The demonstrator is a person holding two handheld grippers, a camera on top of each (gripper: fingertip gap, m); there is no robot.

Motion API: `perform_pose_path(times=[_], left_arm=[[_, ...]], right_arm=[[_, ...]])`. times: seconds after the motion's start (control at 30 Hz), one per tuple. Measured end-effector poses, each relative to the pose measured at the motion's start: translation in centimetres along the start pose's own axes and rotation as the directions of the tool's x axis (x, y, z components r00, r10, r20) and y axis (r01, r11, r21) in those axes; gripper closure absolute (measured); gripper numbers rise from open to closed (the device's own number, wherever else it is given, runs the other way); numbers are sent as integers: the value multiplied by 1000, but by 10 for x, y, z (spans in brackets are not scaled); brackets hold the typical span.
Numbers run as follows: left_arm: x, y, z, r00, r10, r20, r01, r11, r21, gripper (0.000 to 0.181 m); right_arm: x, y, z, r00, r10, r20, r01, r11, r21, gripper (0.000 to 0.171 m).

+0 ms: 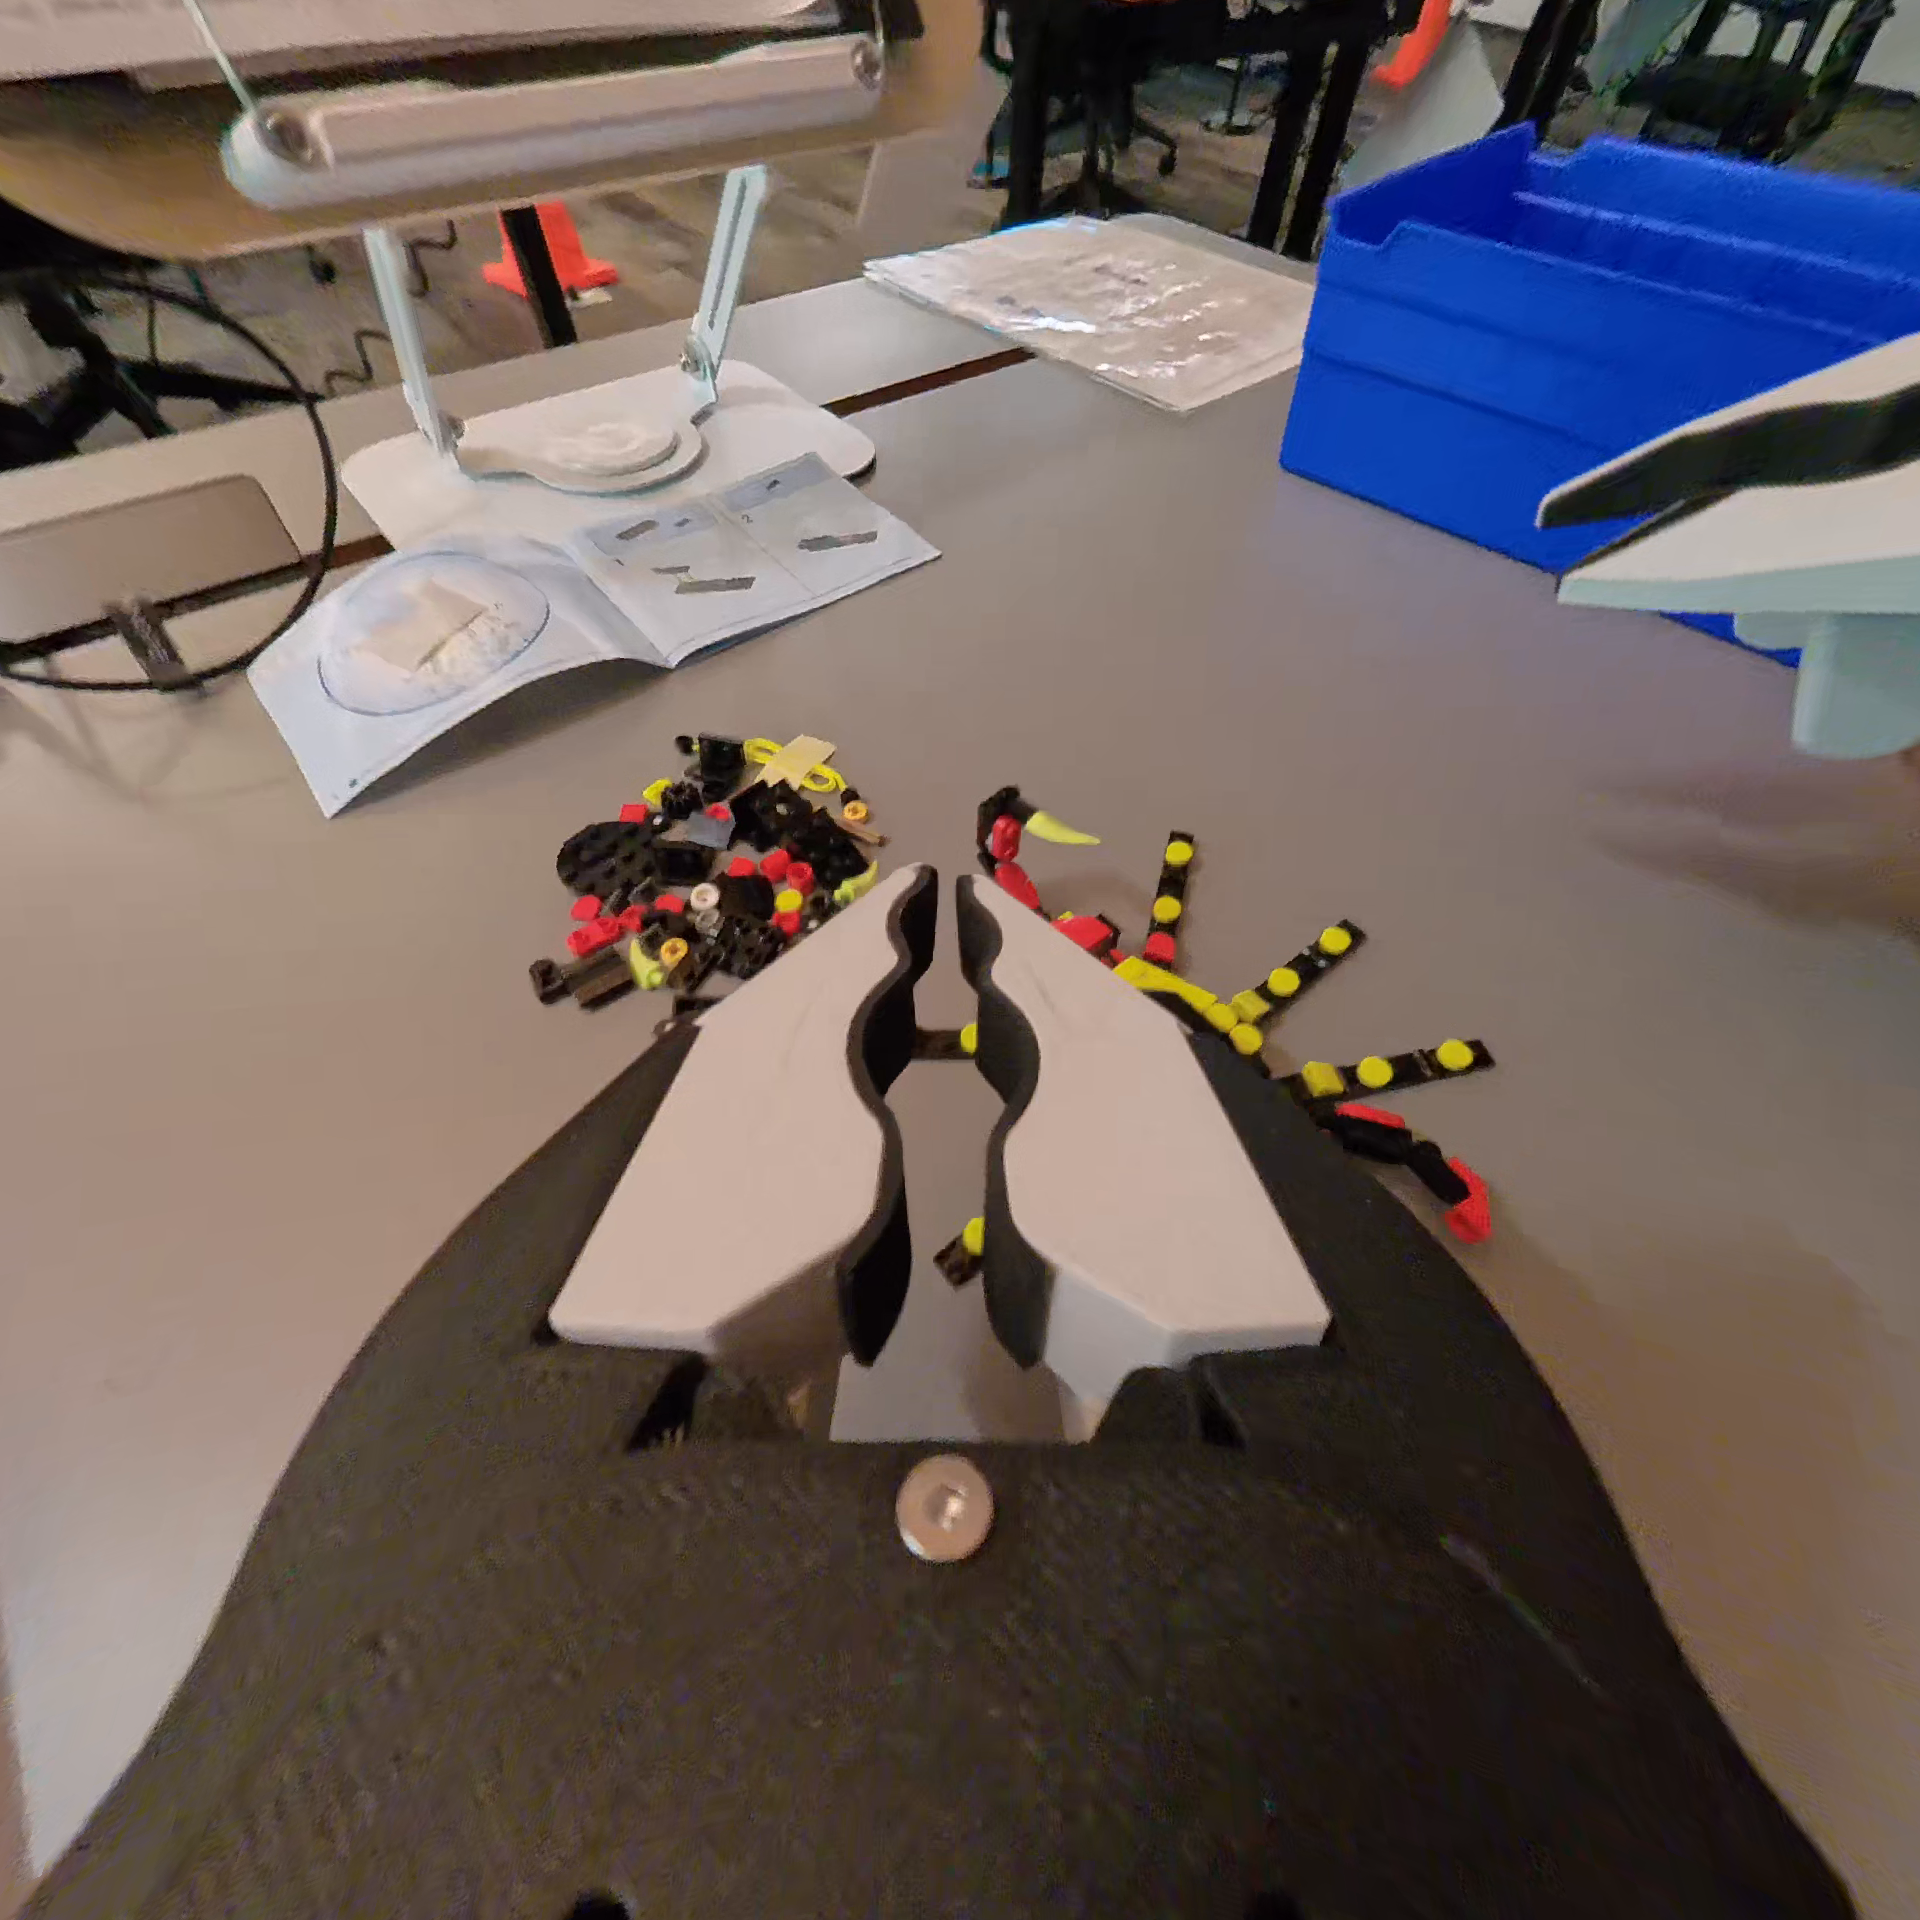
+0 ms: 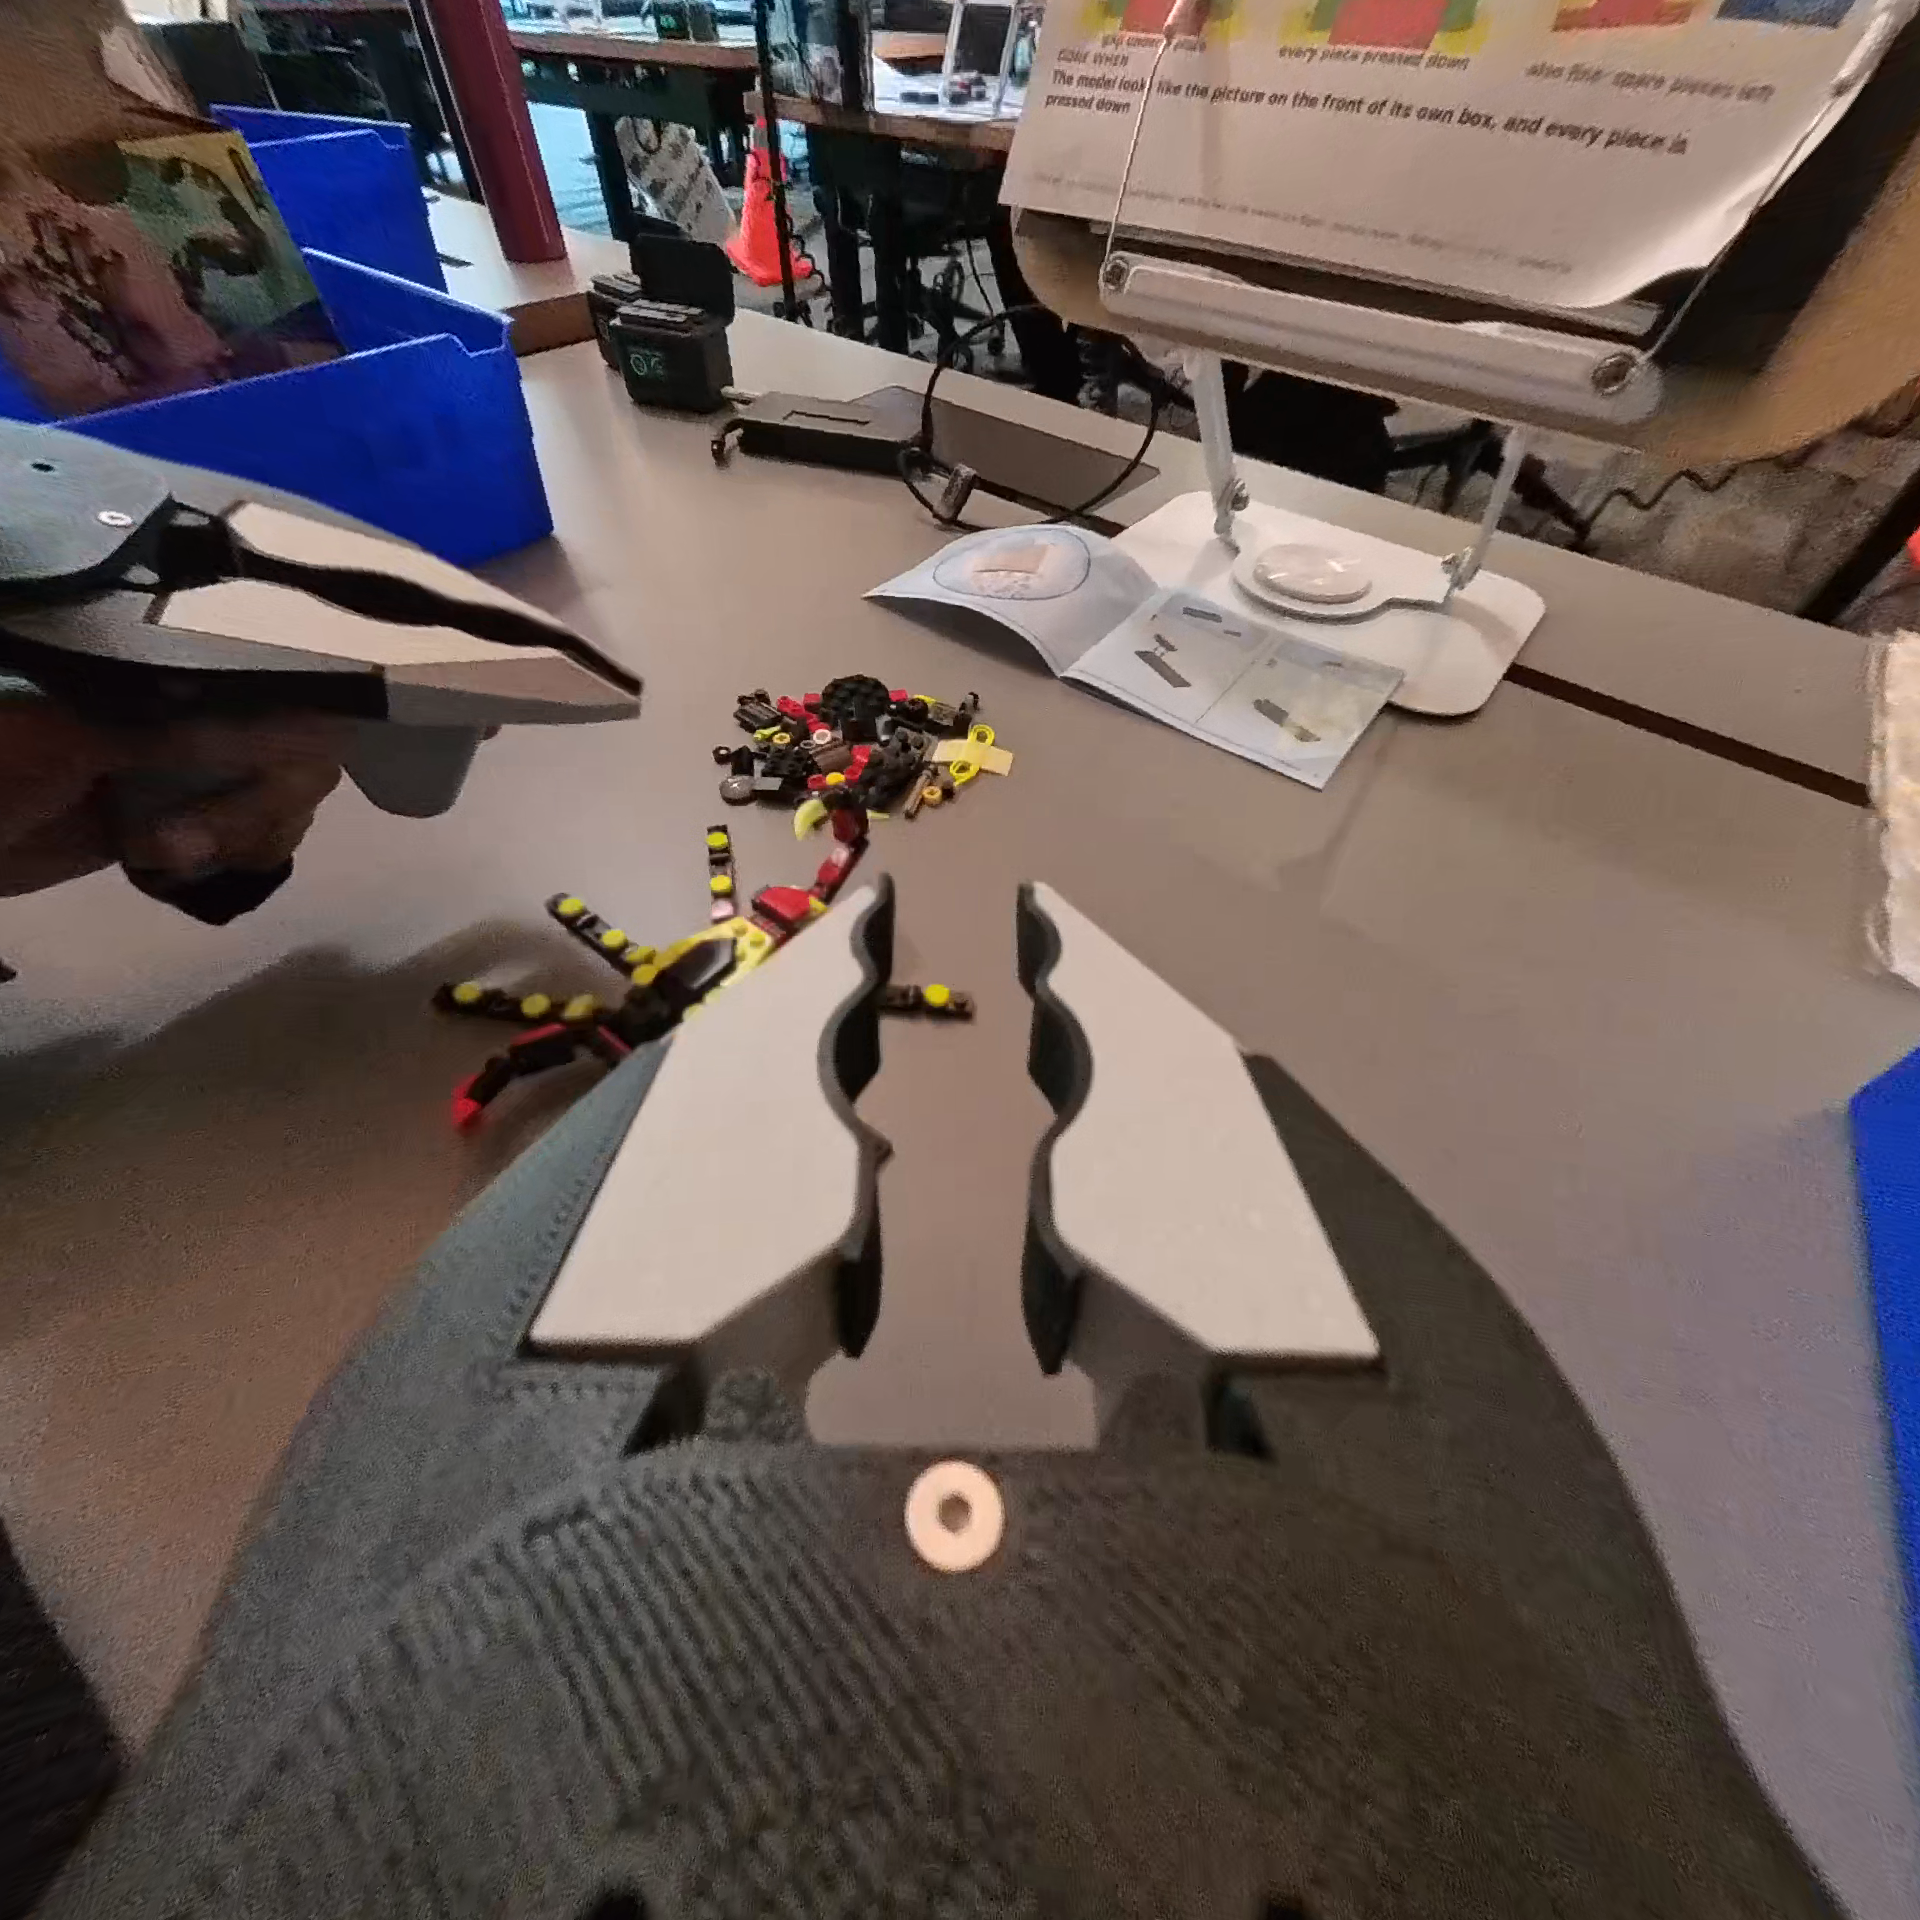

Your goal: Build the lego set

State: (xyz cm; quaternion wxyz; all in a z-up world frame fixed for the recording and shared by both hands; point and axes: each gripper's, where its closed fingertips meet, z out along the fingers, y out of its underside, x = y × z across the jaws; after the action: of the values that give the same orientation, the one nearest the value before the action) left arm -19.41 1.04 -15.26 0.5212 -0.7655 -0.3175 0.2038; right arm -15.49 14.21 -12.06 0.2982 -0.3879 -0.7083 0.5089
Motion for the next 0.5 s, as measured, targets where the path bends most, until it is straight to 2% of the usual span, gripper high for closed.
perform_pose_path(times=[0.17, 0.5], left_arm=[[9, -8, 13, 999, -13, -51, 14, 1000, 15, 178], [6, -18, 24, 968, -180, -176, 184, 983, 4, 177]], right_arm=[[7, 6, -11, 997, -25, -67, 24, 1000, -10, 151], [12, 23, -14, 993, -7, -116, 0, 998, -65, 156]])
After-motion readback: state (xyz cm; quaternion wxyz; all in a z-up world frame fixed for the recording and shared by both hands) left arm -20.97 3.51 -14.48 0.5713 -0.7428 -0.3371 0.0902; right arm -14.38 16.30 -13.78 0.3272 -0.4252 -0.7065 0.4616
